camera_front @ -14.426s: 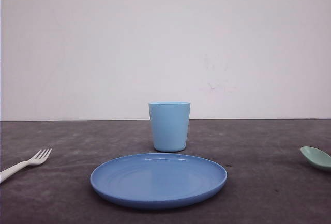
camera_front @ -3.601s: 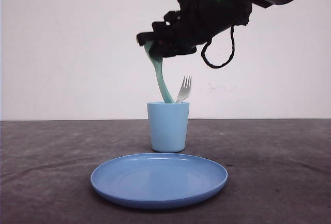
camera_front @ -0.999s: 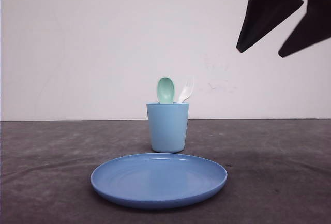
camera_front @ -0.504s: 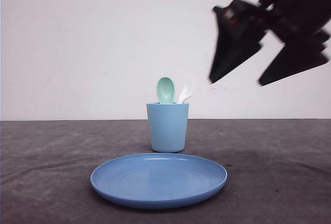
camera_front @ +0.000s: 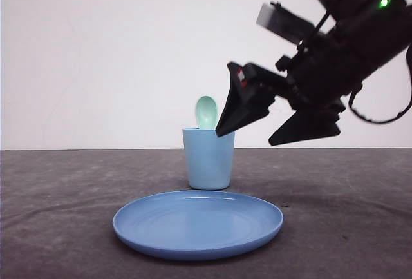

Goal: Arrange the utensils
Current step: 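Lower the right gripper around the blue cup rim and grasp it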

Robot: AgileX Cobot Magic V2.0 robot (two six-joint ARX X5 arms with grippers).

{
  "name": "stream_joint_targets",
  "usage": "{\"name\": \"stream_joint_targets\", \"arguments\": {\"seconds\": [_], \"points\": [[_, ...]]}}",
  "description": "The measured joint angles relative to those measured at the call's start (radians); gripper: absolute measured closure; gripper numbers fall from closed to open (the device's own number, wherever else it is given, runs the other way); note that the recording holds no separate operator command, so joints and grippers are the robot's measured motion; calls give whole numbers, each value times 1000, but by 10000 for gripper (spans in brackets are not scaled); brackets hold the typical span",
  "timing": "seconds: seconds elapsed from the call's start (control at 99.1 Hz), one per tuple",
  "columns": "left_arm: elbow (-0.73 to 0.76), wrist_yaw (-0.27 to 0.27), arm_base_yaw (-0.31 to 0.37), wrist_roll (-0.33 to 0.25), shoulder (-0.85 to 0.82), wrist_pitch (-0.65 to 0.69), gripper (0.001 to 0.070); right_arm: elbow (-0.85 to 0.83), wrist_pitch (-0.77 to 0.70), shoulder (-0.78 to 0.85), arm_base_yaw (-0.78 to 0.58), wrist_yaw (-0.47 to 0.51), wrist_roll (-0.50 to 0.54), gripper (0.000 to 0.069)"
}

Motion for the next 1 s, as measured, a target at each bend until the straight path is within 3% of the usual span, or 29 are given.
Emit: {"name": "stream_joint_targets", "arguments": {"seconds": [0.615,0.999], "points": [[0,0,0,0,0,0,433,282,-7,306,2,-28,-60,10],[0,0,0,8,0,0,433,322,-10,329,2,-28,-66,28]]}}
